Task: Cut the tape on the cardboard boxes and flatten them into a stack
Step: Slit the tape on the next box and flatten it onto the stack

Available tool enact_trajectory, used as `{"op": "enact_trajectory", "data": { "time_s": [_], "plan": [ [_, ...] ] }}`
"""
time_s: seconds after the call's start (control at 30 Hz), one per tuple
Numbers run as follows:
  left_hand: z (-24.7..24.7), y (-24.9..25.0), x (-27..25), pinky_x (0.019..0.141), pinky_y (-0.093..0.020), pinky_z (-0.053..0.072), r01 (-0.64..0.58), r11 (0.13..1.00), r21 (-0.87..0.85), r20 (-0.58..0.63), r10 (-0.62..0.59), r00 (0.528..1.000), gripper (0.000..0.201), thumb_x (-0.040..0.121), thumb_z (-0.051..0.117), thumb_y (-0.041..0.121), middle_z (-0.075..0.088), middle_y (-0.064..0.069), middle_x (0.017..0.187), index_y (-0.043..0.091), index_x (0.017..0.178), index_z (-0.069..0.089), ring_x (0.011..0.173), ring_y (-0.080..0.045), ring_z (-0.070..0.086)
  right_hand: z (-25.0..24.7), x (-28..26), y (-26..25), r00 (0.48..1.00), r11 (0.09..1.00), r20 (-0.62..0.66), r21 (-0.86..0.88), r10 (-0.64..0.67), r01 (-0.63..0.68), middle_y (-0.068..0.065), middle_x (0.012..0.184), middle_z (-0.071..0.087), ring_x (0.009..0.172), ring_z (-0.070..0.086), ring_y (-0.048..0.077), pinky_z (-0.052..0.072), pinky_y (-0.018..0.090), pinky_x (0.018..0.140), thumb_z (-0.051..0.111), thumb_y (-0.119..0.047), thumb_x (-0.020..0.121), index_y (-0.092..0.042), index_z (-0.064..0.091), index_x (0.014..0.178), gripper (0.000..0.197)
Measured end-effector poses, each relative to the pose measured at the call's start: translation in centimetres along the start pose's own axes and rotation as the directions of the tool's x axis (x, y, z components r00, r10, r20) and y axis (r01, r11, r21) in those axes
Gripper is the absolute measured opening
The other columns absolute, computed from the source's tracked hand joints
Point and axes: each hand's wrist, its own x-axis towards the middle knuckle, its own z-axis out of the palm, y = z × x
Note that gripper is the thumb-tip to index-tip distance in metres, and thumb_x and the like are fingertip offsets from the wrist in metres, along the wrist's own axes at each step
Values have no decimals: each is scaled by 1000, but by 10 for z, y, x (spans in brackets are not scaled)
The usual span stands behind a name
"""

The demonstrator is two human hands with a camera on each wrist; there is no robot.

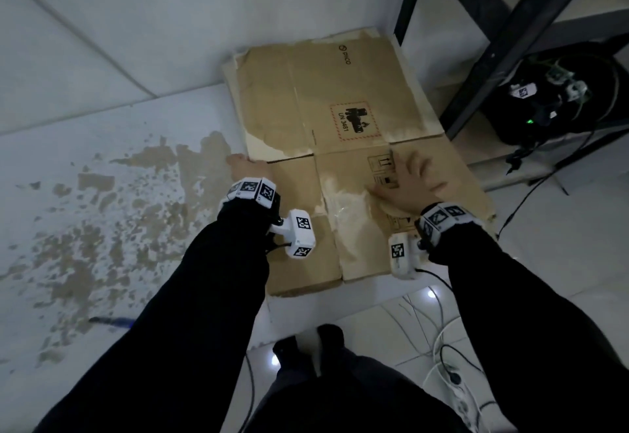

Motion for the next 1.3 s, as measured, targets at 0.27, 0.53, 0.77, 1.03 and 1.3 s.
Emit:
{"op": "enact_trajectory", "data": {
  "time_s": [0.27, 0.53, 0.77, 1.03, 1.3],
  "plan": [
    [8, -22, -2, 114, -32, 17, -224, 912, 343, 259, 138, 956, 84, 93, 57, 35, 1, -13, 160, 10, 153, 4, 146, -29, 15, -4, 11, 0, 998, 998, -46, -47, -44, 42, 8, 158, -14, 142, -19, 37, -8, 73, 104, 50, -69, 80, -35, 0, 150, 92],
    [-8, -43, -37, 111, -31, 26, -285, 911, 298, 239, 218, 946, 69, 94, 55, 29, 23, -9, 157, 14, 151, 19, 139, -28, 31, -10, 19, -15, 994, 995, -89, -86, -60, 52, 10, 157, 10, 143, 4, 41, 5, 68, 107, 52, -59, 84, -27, 19, 148, 79],
    [-87, -139, -110, 65, -22, 50, -133, 969, -208, 184, 173, 968, 20, 98, 50, 19, 67, -6, 101, 9, 112, 60, 74, -8, 66, 35, -79, -85, 857, 817, -276, 279, -434, 504, 5, 105, 64, 95, 58, 16, 40, 16, 78, 50, -9, 92, -8, 62, 109, 21],
    [-164, -384, -209, 43, -18, 38, 469, 797, -381, 62, -484, 873, 12, 97, 50, 13, 62, -9, 76, 4, 100, 57, 47, -9, 58, 215, -218, -181, 298, 607, 623, 368, -723, 704, 2, 88, 62, 79, 60, 18, 47, 23, 72, 52, -14, 94, -11, 62, 105, 16],
    [-225, -593, -285, 55, -25, 34, 692, 277, -666, 61, -905, 421, 24, 98, 49, 13, 58, -9, 70, -4, 113, 55, 48, -19, 57, 397, -288, -277, 72, 403, 954, 54, -291, 914, 6, 97, 61, 87, 56, 18, 45, 28, 83, 51, -18, 94, -9, 60, 113, 23]
  ]
}}
